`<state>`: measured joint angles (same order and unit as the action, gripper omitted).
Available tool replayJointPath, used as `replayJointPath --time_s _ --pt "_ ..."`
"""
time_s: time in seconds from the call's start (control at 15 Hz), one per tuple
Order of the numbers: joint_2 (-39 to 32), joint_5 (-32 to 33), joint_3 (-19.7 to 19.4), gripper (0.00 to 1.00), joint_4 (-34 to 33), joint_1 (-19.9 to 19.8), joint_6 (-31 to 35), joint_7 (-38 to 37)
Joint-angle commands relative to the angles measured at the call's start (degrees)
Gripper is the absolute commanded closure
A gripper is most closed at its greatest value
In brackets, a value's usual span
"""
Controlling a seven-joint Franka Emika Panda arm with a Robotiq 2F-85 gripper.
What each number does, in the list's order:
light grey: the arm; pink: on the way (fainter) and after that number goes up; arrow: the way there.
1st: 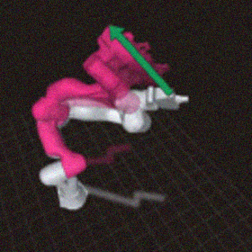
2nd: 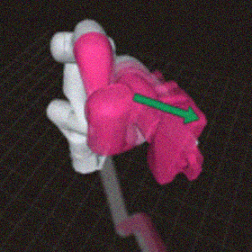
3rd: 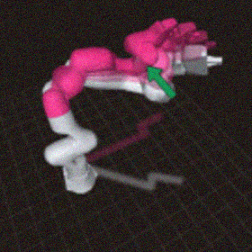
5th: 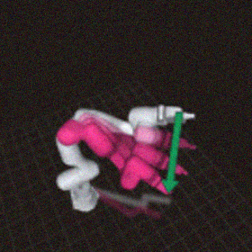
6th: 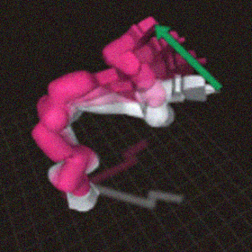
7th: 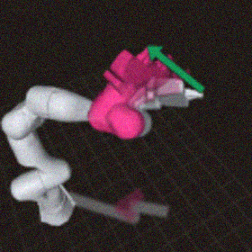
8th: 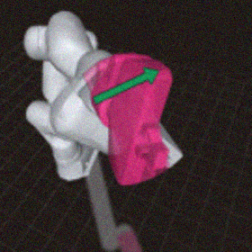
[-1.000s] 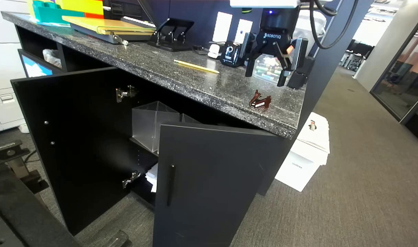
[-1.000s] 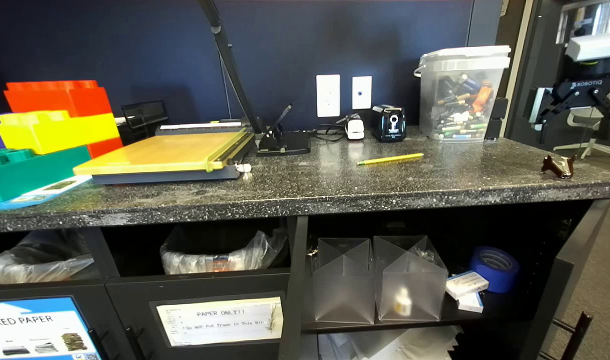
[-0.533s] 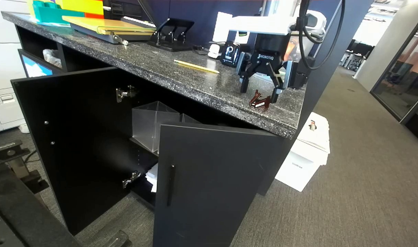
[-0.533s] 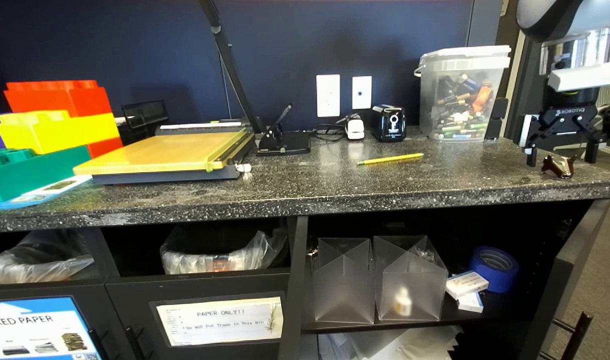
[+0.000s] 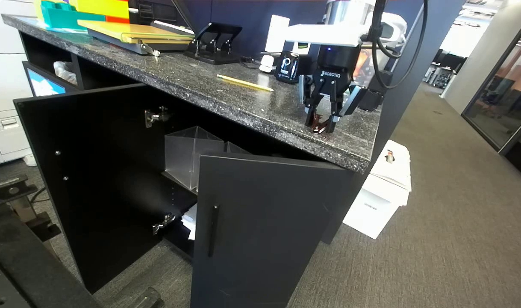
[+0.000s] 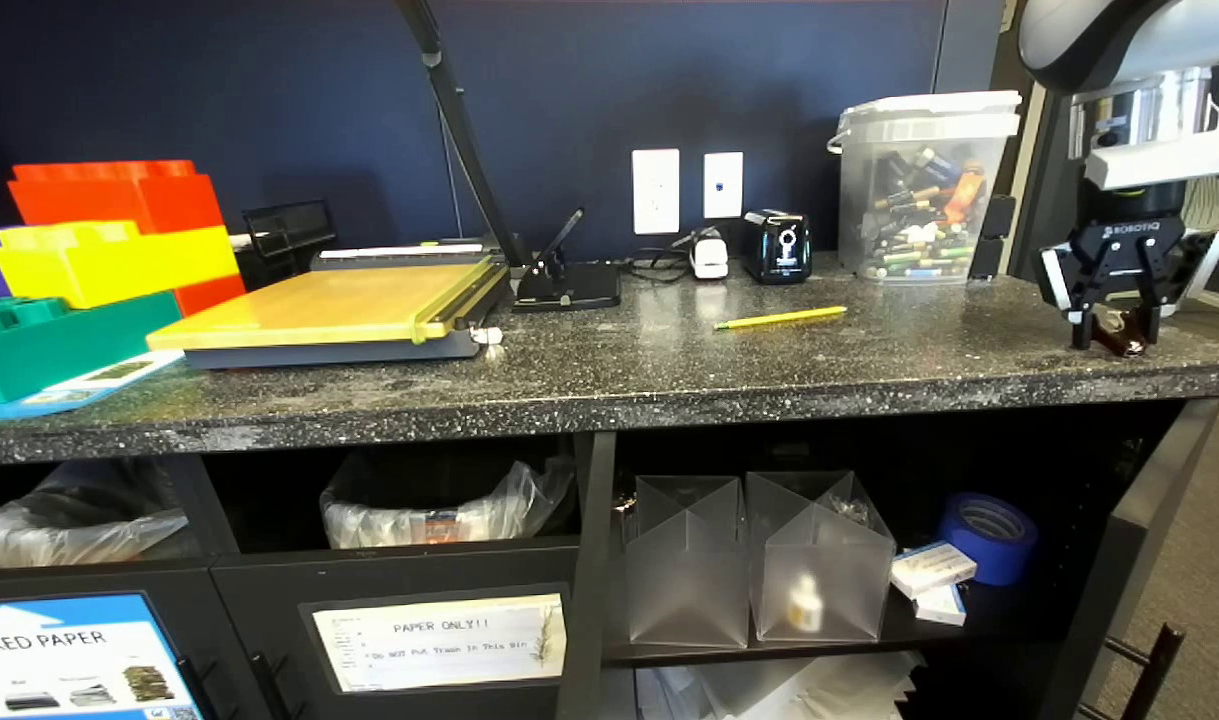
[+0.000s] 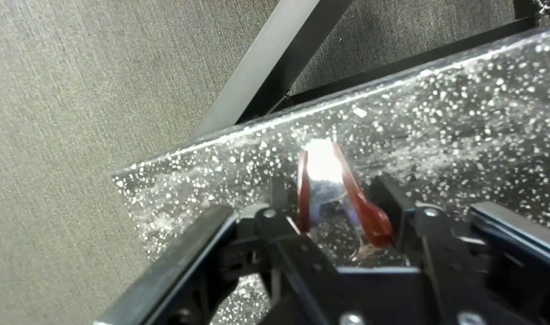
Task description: Move the cramp staple remover to the left
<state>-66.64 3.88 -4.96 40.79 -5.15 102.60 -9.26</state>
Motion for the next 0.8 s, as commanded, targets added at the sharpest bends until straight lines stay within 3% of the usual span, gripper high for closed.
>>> replayJointPath --time_s 0.0,0.13,0.2,0.73 --pt "-2.3 0.0 -0.2 0.81 -4.8 -0.4 -3.2 -0.2" --pt "-1.2 0.2 -0.1 0.93 -4.4 0.6 -3.3 -0.7" --pt "-0.4 0.3 0.0 0.94 -4.0 1.3 -3.1 -0.9" --pt "3.4 0.6 1.8 0.93 -2.6 14.8 -2.4 -2.4"
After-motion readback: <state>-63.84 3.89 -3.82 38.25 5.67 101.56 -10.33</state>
